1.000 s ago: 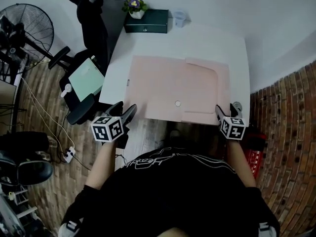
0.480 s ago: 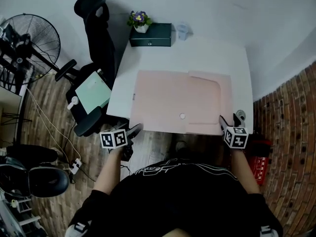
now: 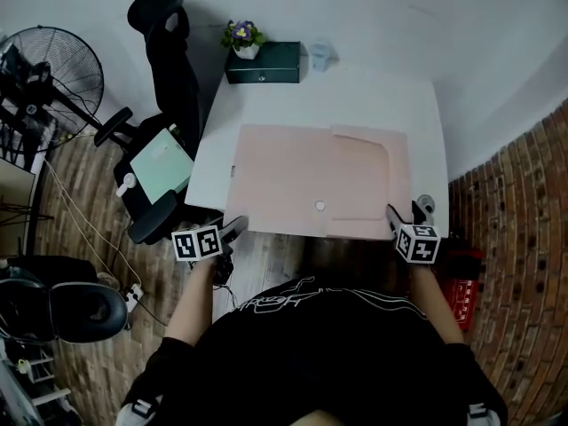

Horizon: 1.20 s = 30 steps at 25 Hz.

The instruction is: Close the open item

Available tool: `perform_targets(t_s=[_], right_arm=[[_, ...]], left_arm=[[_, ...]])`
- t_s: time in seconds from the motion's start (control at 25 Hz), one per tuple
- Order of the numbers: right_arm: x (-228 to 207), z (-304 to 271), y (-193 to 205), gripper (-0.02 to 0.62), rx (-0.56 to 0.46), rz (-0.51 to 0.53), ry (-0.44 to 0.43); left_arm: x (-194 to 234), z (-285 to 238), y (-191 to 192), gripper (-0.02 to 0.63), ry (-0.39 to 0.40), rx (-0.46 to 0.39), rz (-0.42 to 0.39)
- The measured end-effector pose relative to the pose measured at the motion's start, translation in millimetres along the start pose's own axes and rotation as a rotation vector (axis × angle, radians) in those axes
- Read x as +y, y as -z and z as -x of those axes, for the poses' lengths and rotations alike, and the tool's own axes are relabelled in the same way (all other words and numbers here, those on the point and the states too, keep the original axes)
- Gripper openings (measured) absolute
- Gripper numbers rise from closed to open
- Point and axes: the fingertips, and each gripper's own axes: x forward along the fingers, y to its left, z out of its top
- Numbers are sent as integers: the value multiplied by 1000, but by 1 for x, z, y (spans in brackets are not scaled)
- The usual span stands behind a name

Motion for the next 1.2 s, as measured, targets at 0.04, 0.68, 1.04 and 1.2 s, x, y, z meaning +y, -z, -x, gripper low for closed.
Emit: perform_targets(t_s=[0.04,0.68,1.04,1.2], right_arm=[[0,0,-1,310,1,-1,0],[3,2,-3,311,62,-84,-137],[-3,7,-7,272,86,-168,-277],[-9,11,-12,228,73,-273,-342]], left_arm=[[-3,3,-4,228,-9,-12,-7],[-113,61,-59,71,32,-226,-93],[-184,68,-67,67,42,-231,-251],[-221,66,-71,67,90,-233,-288]])
